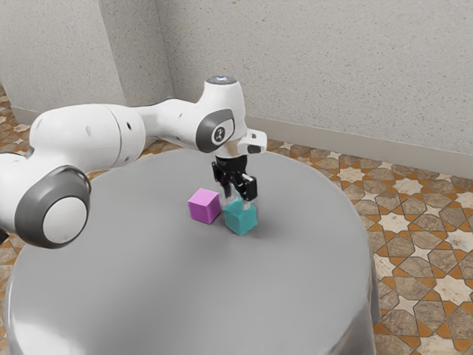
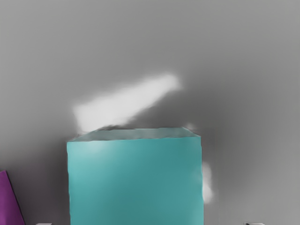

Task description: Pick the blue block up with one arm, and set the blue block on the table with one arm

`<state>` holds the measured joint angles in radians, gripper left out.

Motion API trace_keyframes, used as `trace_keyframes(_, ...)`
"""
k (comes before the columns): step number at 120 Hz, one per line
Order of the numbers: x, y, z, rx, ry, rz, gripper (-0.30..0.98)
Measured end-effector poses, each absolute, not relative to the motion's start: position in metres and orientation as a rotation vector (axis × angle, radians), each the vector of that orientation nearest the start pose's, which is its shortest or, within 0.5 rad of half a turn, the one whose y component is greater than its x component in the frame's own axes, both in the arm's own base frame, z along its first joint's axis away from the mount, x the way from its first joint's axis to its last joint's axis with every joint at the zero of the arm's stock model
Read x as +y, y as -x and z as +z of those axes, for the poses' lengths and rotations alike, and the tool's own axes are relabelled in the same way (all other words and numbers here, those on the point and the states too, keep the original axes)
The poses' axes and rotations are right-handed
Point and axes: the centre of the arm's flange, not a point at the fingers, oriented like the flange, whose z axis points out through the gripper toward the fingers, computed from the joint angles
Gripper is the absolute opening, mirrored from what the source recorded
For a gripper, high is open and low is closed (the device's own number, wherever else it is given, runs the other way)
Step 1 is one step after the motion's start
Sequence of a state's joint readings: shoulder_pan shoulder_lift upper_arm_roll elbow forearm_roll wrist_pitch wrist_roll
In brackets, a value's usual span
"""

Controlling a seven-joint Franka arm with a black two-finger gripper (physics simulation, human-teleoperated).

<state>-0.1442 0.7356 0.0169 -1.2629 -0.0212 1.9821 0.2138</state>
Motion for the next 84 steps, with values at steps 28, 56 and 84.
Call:
trace_keyframes(28,-0.095,-0.735,0.37,0.528,3.108,-0.068,0.63)
trace_keyframes(56,-0.087,-0.733,0.386,0.55,3.097,-0.082,0.67)
trace_keyframes(84,-0.087,-0.733,0.392,0.606,3.085,-0.099,0.68)
